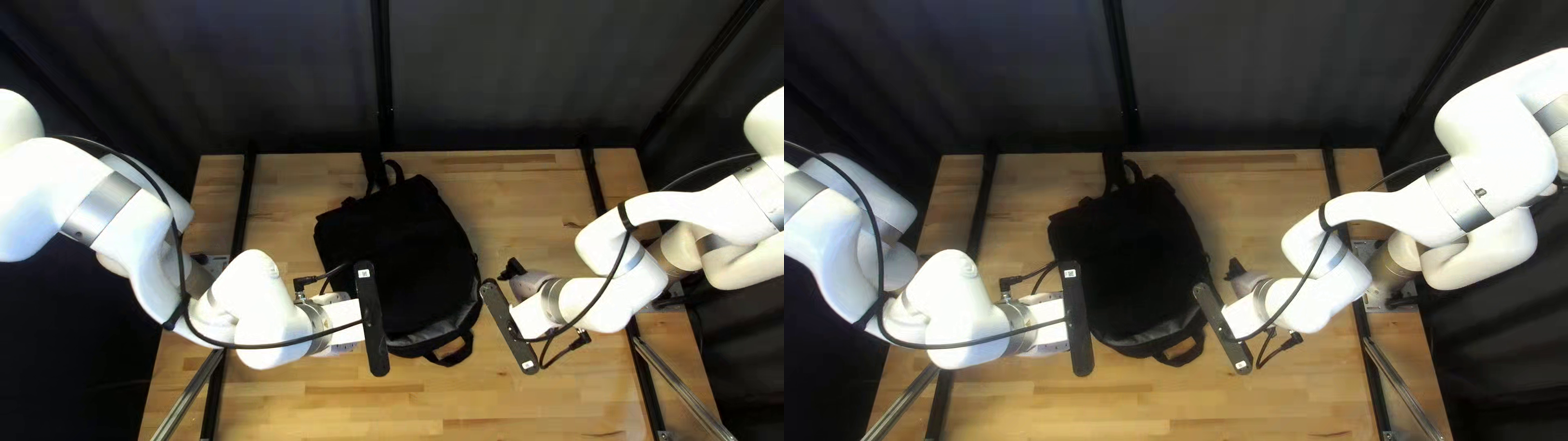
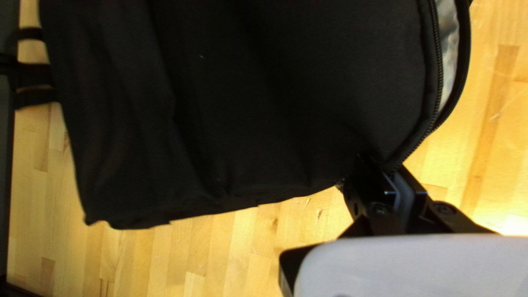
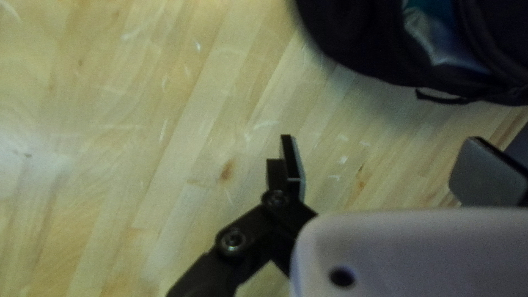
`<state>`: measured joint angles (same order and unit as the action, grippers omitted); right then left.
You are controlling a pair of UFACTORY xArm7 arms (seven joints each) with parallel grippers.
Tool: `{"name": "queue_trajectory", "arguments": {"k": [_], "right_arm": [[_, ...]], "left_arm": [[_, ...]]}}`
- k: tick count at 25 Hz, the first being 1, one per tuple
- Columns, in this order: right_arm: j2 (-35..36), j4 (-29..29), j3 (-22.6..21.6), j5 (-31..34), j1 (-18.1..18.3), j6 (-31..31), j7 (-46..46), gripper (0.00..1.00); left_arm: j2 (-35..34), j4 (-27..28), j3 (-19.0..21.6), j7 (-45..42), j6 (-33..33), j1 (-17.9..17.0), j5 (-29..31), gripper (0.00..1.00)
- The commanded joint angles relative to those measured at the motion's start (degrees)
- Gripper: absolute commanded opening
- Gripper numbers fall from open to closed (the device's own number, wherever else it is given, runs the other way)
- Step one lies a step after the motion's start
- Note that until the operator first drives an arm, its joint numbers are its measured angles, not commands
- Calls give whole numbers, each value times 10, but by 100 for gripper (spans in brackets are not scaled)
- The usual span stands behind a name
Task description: Remove a lunch box from a kids backpack
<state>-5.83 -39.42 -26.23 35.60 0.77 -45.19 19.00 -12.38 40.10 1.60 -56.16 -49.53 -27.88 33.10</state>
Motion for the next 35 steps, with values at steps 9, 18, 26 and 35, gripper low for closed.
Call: {"name": "queue_trajectory", "arguments": {"k": [9, 18, 26, 35], "right_arm": [[145, -153, -15, 146, -35, -77, 107, 100], [186, -171, -1, 205, -37, -64, 136, 100], [193, -187, 9, 231, -31, -61, 125, 100], [186, -184, 23, 254, -14, -40, 102, 65]], "left_arm": [[4, -18, -12, -21, 29, 13, 7, 0], [16, -19, -27, -37, 54, 23, -17, 0], [-7, -34, -28, -76, 48, 27, -37, 0], [-24, -55, -19, -131, 52, 32, -25, 0]]}}
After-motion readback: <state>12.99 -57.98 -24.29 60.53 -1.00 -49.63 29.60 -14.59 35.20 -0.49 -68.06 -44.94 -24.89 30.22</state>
